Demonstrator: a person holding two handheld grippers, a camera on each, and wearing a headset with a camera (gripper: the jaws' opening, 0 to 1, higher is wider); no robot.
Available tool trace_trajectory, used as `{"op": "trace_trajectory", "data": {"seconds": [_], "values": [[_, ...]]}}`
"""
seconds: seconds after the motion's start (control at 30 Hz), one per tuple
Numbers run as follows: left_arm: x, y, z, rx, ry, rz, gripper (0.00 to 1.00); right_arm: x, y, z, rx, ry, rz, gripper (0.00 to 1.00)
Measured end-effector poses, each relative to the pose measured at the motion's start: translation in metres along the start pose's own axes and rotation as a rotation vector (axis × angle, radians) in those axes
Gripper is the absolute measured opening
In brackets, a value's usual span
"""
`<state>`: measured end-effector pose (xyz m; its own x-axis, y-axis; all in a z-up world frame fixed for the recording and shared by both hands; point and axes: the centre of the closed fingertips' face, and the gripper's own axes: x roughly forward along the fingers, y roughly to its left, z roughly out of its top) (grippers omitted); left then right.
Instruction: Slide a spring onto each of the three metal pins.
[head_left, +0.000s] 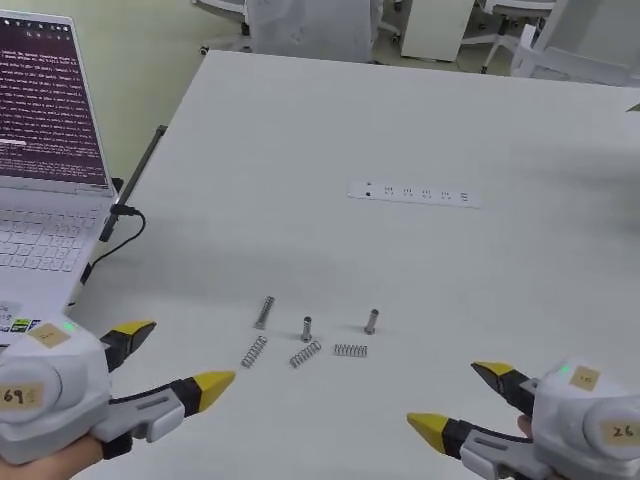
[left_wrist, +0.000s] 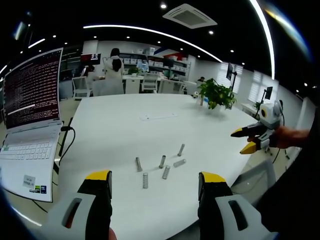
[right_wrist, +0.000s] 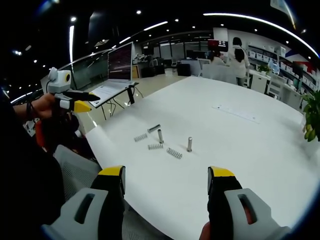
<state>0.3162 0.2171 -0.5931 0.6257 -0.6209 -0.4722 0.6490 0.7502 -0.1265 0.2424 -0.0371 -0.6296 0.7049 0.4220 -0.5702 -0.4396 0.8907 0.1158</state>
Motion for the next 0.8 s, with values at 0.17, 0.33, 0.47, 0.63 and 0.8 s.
{"op": "trace_trajectory", "data": {"seconds": [0.17, 0.33, 0.47, 0.63, 0.8], "values": [[0.000, 0.001, 0.000, -0.001, -0.002, 0.004, 0.67, 0.001, 0.000, 0.001, -0.003, 0.001, 0.001, 0.66], [0.004, 0.001, -0.002, 0.001, 0.005, 0.001, 0.66, -0.001, 0.000, 0.004, -0.007, -0.003, 0.000, 0.66], [0.007, 0.000, 0.000, 0.008, 0.005, -0.010, 0.66, -0.002, -0.003, 0.004, -0.011, -0.001, -0.003, 0.65], [0.013, 0.003, 0.002, 0.019, 0.009, -0.015, 0.66, -0.004, -0.003, 0.002, -0.011, 0.003, -0.006, 0.65], [0.021, 0.007, 0.003, 0.037, 0.021, -0.030, 0.66, -0.005, -0.003, 0.002, -0.007, 0.001, -0.013, 0.65]]}}
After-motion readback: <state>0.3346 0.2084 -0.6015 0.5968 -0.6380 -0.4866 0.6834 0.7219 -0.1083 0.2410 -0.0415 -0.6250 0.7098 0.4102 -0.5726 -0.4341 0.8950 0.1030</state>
